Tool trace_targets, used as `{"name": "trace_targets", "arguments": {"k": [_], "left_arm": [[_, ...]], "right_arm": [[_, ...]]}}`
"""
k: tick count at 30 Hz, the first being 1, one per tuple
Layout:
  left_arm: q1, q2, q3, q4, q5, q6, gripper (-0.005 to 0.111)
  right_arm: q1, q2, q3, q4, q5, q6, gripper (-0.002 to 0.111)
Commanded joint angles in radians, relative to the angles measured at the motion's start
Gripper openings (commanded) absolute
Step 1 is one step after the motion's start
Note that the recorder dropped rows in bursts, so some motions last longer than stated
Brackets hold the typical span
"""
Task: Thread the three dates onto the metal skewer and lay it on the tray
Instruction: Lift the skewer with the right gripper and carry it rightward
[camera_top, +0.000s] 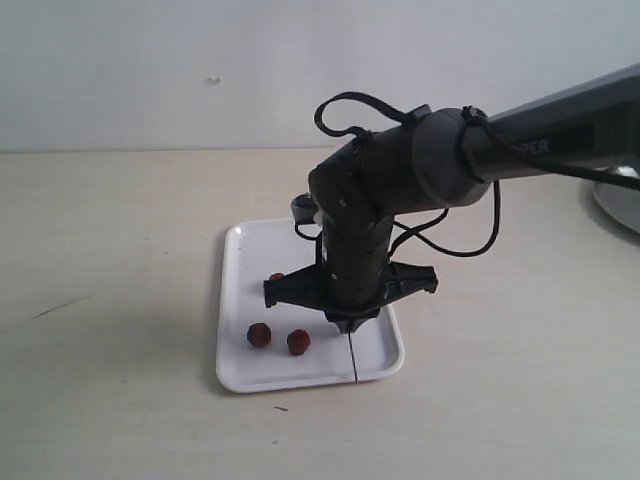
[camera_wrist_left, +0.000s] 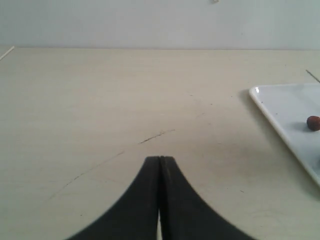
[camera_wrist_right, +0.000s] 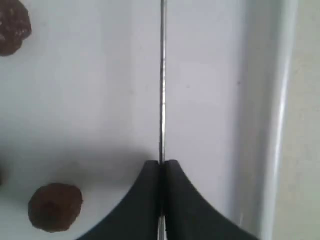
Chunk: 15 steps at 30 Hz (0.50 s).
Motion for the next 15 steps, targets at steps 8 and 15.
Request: {"name": "trace_targets", "arguments": {"k": [8,15], "left_arm": [[0.002,-0.004,-0.002,-0.001,-0.011,-0.001,0.000],[0.002,-0.004,-0.002,-0.001,-0.011,-0.001,0.000]], "right_arm": [[0.005,-0.326,-0.004,-0.116,0.185,-0.093,0.000],[0.005,-0.590,-0.004,-0.109,0.429,-0.295,0.000]]}}
